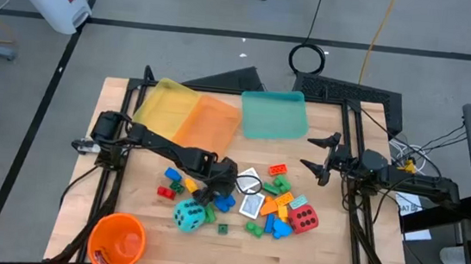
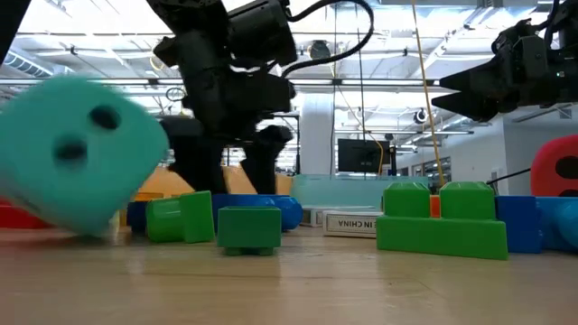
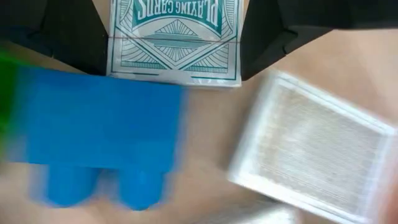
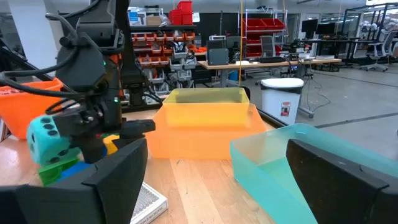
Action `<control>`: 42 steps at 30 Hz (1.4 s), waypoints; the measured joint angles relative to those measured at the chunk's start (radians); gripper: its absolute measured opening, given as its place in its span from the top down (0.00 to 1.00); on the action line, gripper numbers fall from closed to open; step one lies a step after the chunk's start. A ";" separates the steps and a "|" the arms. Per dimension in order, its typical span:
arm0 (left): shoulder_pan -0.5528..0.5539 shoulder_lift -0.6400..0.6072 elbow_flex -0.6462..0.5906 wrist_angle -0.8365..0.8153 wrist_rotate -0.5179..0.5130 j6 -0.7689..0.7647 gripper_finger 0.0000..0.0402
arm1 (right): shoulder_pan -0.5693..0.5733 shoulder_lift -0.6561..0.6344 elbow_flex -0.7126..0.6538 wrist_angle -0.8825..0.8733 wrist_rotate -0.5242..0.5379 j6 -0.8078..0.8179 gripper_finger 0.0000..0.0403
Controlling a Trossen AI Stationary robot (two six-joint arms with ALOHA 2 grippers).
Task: Pick & Place Toys
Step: Put the blue deck of cards into the yellow bin
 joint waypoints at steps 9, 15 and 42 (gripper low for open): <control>-0.024 -0.073 0.090 -0.004 -0.101 -0.023 0.25 | 0.000 0.000 0.000 0.000 0.000 0.000 0.11; -0.036 -0.125 0.183 -0.068 -0.216 -0.173 0.25 | 0.000 0.001 0.000 -0.001 0.000 0.000 0.11; 0.606 -0.628 -0.223 -0.201 -0.303 -0.787 0.25 | 0.000 0.012 0.000 0.000 0.000 0.000 0.11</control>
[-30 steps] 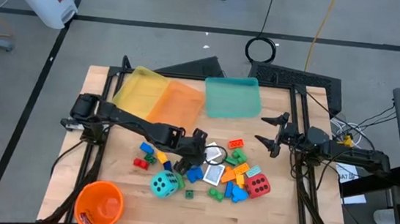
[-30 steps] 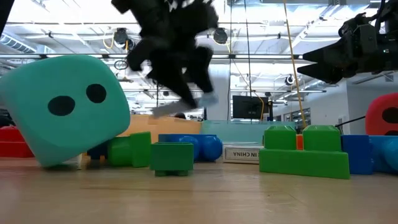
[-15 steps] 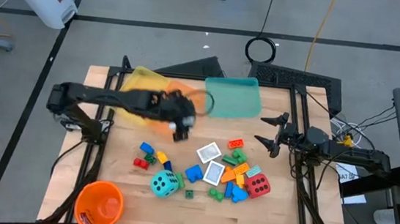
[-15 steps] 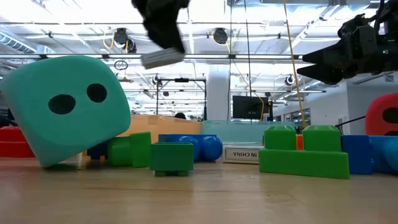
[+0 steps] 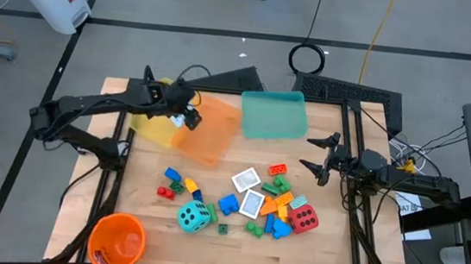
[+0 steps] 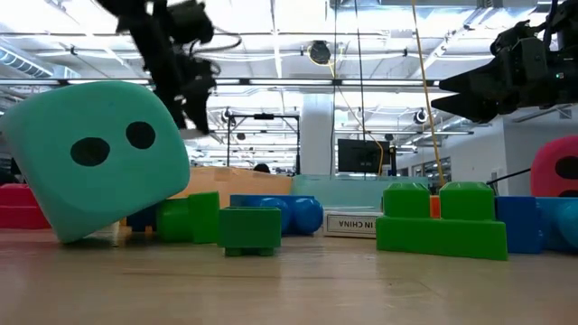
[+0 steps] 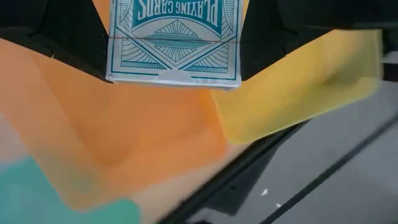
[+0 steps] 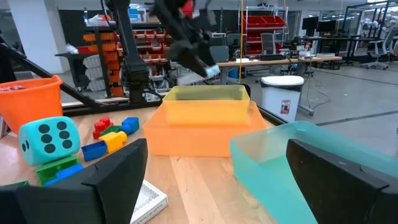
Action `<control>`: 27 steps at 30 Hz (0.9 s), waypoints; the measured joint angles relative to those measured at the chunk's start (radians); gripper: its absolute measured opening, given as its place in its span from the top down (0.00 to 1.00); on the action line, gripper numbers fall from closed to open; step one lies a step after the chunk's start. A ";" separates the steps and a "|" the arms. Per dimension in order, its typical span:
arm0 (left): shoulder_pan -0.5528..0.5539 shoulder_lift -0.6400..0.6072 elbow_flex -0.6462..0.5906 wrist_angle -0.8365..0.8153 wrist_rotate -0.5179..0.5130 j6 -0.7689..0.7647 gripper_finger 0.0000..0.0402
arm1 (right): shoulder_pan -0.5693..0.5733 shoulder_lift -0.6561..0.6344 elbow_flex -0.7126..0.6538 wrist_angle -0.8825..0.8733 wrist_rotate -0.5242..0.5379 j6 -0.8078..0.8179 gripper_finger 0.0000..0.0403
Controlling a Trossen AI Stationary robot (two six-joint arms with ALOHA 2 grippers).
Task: Pick & Place Toys
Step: Put the blue deck of cards into the yellow bin, then put the brown deck of cards into the yellow bin
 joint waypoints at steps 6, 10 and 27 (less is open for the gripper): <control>0.107 -0.015 -0.136 0.084 0.016 -0.056 0.25 | 0.000 0.000 0.000 0.000 0.000 0.000 0.11; 0.153 -0.015 -0.202 0.162 0.011 -0.069 0.25 | 0.000 0.000 0.000 0.000 0.000 0.000 0.11; 0.217 -0.015 -0.225 0.136 0.012 -0.037 0.15 | 0.000 0.000 0.000 0.000 0.000 0.000 0.11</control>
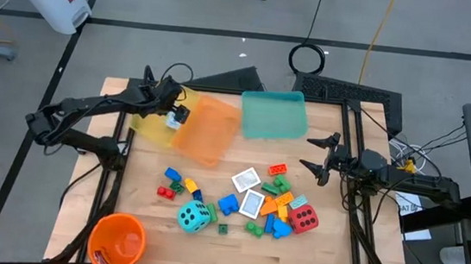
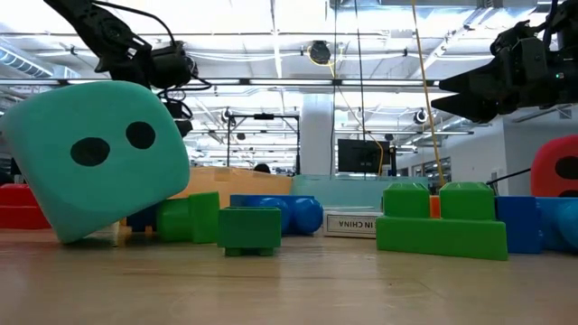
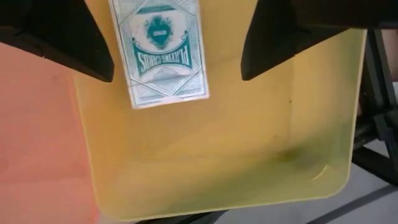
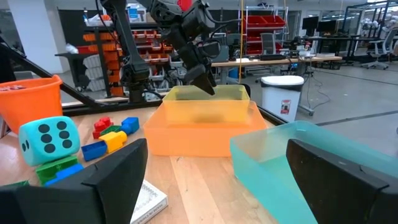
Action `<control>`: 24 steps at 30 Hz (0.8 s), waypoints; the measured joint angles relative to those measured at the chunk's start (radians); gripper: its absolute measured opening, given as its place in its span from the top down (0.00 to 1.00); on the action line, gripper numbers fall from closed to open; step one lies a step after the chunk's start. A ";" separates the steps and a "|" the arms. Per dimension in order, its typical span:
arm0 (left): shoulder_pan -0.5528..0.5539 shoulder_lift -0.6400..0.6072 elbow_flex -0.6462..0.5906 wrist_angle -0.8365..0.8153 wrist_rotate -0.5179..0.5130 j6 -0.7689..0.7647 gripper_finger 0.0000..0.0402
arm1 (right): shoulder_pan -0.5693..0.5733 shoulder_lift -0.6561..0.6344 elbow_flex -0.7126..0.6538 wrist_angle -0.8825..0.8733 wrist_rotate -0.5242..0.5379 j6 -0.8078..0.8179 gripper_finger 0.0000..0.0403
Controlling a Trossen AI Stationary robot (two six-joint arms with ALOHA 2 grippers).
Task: Pick & Place Toys
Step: Put the brown deck of cards into the yellow bin
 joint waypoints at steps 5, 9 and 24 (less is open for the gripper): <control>-0.002 -0.030 0.054 -0.042 0.075 0.000 0.25 | 0.000 0.000 0.000 0.000 0.000 0.000 0.11; -0.032 -0.076 0.118 -0.094 0.121 -0.044 0.30 | 0.000 0.000 0.000 0.000 0.000 0.000 0.11; -0.355 -0.577 0.081 -0.039 0.148 0.045 0.38 | 0.000 0.000 0.000 0.000 0.000 0.000 0.11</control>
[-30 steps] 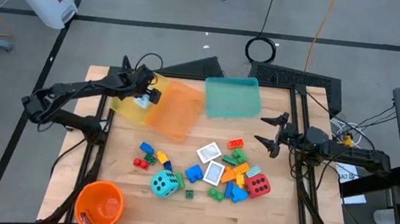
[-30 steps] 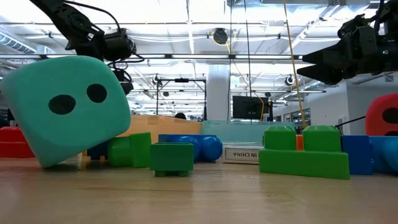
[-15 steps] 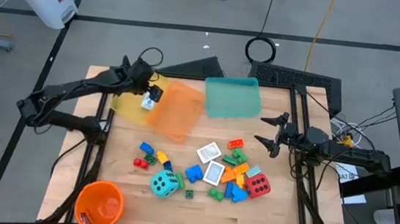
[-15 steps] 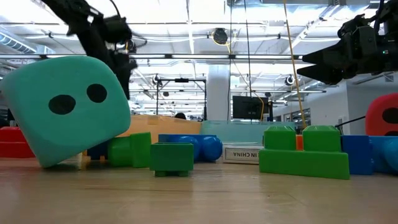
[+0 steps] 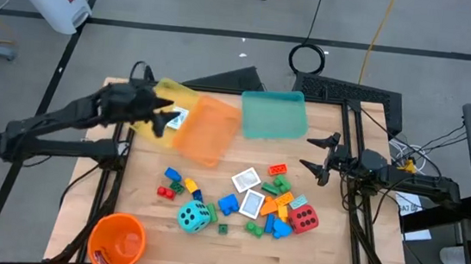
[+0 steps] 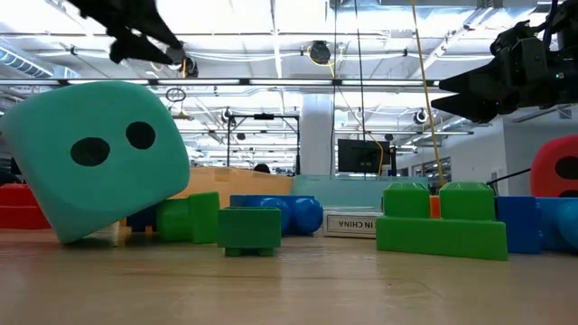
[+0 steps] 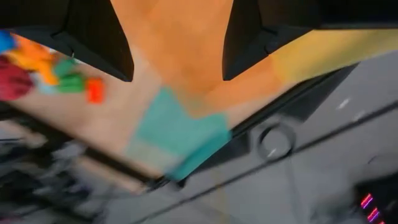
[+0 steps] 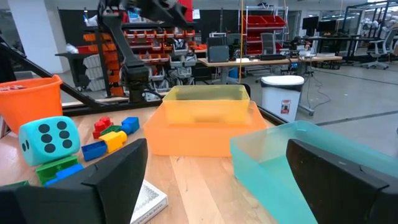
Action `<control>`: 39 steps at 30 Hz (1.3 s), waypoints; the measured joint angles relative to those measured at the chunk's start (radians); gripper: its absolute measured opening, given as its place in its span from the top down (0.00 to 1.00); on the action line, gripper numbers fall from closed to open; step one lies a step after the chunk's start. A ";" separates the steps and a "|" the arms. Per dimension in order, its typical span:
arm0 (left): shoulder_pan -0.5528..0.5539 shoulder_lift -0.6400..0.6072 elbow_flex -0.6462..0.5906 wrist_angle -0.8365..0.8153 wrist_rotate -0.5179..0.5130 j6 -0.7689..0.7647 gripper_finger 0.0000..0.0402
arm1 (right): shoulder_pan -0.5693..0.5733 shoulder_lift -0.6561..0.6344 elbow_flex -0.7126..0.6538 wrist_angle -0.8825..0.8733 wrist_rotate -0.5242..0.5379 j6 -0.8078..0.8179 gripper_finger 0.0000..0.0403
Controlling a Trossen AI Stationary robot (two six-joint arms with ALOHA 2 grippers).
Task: Pick & Place Toys
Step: Put the brown deck of cards into the yellow bin
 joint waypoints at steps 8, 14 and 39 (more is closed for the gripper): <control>-0.179 -0.265 -0.345 0.324 -0.046 -0.027 0.36 | 0.000 0.000 0.000 0.000 0.000 0.000 0.11; -0.266 -0.405 -0.515 0.364 -0.060 -0.045 0.39 | 0.000 0.000 0.000 0.000 0.000 0.000 0.11; -0.415 -0.665 -0.792 0.558 -0.012 0.059 0.41 | 0.000 0.000 0.000 0.158 0.000 0.285 0.11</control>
